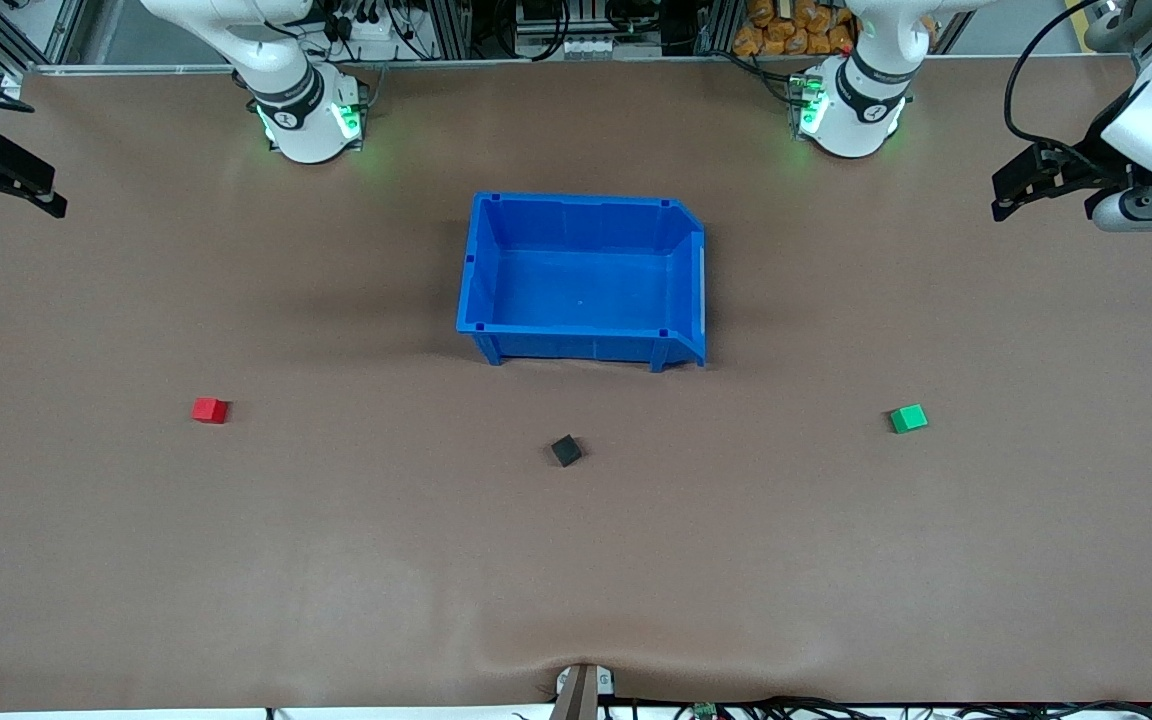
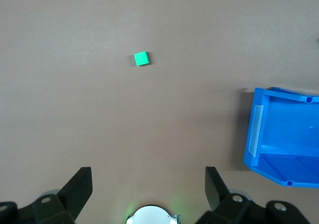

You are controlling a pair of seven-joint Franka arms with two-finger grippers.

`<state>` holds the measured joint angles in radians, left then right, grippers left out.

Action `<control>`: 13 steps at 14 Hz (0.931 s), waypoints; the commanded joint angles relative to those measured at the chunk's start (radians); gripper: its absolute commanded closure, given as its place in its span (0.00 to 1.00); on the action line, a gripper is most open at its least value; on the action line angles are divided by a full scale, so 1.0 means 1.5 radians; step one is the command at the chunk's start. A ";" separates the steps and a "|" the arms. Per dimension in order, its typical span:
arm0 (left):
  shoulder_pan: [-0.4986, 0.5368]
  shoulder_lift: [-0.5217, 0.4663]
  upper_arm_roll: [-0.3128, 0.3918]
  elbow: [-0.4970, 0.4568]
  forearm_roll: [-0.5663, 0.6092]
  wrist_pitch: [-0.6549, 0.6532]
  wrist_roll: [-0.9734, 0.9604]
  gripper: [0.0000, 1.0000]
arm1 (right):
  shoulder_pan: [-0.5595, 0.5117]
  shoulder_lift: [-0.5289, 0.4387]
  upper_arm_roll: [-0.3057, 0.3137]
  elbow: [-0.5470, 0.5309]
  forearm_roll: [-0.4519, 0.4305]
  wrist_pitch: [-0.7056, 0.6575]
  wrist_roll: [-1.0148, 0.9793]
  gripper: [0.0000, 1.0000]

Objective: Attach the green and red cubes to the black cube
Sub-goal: 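Reach the left gripper down toward the green cube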

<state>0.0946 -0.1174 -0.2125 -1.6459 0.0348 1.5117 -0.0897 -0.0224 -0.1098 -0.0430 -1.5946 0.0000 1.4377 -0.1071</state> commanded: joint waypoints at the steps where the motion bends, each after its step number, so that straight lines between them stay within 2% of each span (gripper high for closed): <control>1: 0.004 -0.012 -0.005 -0.005 0.010 -0.007 0.014 0.00 | -0.005 -0.004 0.001 -0.009 0.009 -0.005 0.000 0.00; 6: 0.025 -0.008 -0.005 0.003 -0.013 -0.007 0.018 0.00 | -0.007 -0.004 0.001 -0.009 0.008 -0.008 0.000 0.00; 13: 0.025 0.009 -0.007 0.001 -0.005 -0.007 0.018 0.00 | -0.014 -0.002 0.000 -0.010 0.008 -0.009 -0.001 0.00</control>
<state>0.1161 -0.1147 -0.2131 -1.6525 0.0320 1.5116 -0.0800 -0.0247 -0.1043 -0.0493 -1.5967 0.0000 1.4256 -0.1071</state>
